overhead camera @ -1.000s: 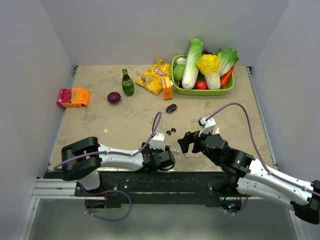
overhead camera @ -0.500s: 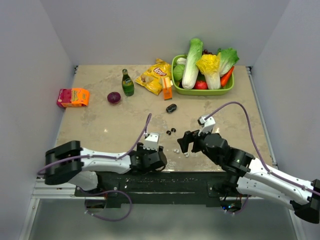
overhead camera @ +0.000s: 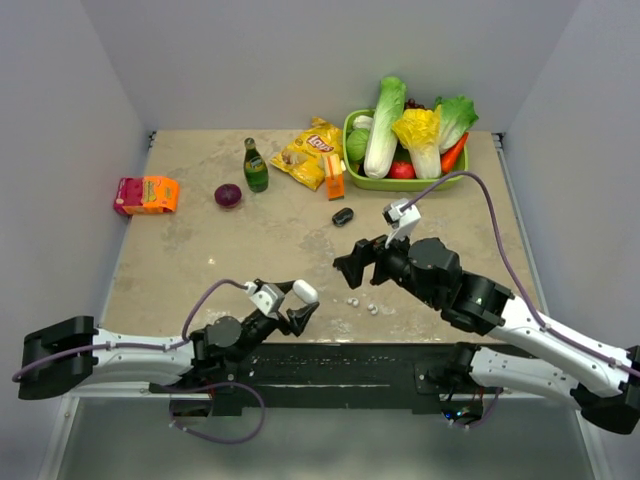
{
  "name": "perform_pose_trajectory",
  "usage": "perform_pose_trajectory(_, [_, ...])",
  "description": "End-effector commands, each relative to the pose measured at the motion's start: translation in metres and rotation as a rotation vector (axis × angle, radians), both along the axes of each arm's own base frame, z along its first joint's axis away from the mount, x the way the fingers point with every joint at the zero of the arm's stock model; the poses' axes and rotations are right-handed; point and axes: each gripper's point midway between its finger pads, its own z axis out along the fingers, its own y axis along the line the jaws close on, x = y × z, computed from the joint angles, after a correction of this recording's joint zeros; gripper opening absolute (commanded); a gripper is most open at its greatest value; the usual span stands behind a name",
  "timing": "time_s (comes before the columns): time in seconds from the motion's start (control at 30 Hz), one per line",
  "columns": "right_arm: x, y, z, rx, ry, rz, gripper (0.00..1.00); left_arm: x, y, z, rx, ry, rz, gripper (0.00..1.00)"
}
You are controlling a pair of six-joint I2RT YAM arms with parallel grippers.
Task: Insert the wireless bluetooth earbuds into the charging case
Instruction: Pick up the charging case at the center of the board.
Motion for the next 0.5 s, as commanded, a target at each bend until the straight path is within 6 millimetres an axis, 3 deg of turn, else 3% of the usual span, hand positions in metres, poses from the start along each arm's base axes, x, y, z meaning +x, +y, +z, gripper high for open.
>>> perform_pose_trajectory(0.0, [-0.013,0.013,0.016,0.005,0.000,0.114,0.94,-0.012,0.021,0.091,-0.224,-0.419,-0.054,0.00])
perform_pose_trajectory(0.1, [-0.021,0.026,0.001,-0.025,0.046,0.185,0.95,-0.028,0.003,0.090,-0.131,-0.530,-0.181,0.00])
perform_pose_trajectory(0.13, [-0.021,0.032,-0.009,-0.047,0.070,0.205,0.95,-0.032,-0.003,0.097,-0.124,-0.566,-0.203,0.00])
perform_pose_trajectory(0.23, [-0.025,0.040,-0.025,-0.082,0.108,0.249,0.95,-0.035,-0.016,0.088,-0.047,-0.576,-0.260,0.00])
perform_pose_trajectory(0.47, [-0.030,0.042,-0.010,0.018,0.073,0.264,0.95,-0.025,-0.024,0.069,0.059,-0.529,-0.244,0.00])
